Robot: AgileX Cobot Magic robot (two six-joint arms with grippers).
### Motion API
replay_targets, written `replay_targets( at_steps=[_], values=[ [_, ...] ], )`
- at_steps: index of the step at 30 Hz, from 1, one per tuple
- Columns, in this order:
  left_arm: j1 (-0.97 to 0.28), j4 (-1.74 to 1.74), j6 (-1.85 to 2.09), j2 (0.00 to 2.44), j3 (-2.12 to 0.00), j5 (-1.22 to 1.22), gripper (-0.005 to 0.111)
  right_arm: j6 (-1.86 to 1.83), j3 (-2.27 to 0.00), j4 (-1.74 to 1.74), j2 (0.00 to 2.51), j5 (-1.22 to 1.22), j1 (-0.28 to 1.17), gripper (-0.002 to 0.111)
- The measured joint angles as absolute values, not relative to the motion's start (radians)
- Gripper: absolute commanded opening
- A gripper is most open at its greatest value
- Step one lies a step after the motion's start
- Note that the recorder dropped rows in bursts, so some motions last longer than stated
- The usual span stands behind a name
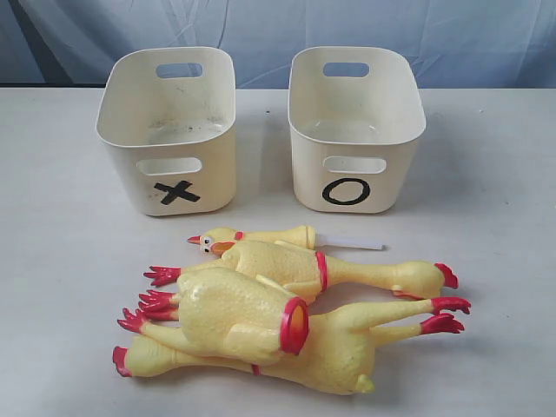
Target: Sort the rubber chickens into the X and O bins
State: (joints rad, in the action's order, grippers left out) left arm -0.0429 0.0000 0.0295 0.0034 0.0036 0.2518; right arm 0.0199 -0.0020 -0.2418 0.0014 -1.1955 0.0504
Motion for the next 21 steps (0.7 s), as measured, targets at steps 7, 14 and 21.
replay_targets(
  at_steps=[7, 14, 21],
  values=[
    [-0.043, 0.0, 0.029, 0.003, 0.004, 0.252, 0.0, -0.048, -0.032, -0.293, 0.0, -1.212, 0.05, 0.073],
    [-0.043, 0.0, 0.029, 0.003, 0.004, 0.252, 0.0, -0.18, -0.461, -0.262, 0.074, -1.218, 0.05, 0.073],
    [-0.043, 0.0, 0.029, 0.003, 0.004, 0.252, 0.0, -0.052, -1.053, 0.198, 0.404, -0.883, 0.067, 0.073]
  ],
)
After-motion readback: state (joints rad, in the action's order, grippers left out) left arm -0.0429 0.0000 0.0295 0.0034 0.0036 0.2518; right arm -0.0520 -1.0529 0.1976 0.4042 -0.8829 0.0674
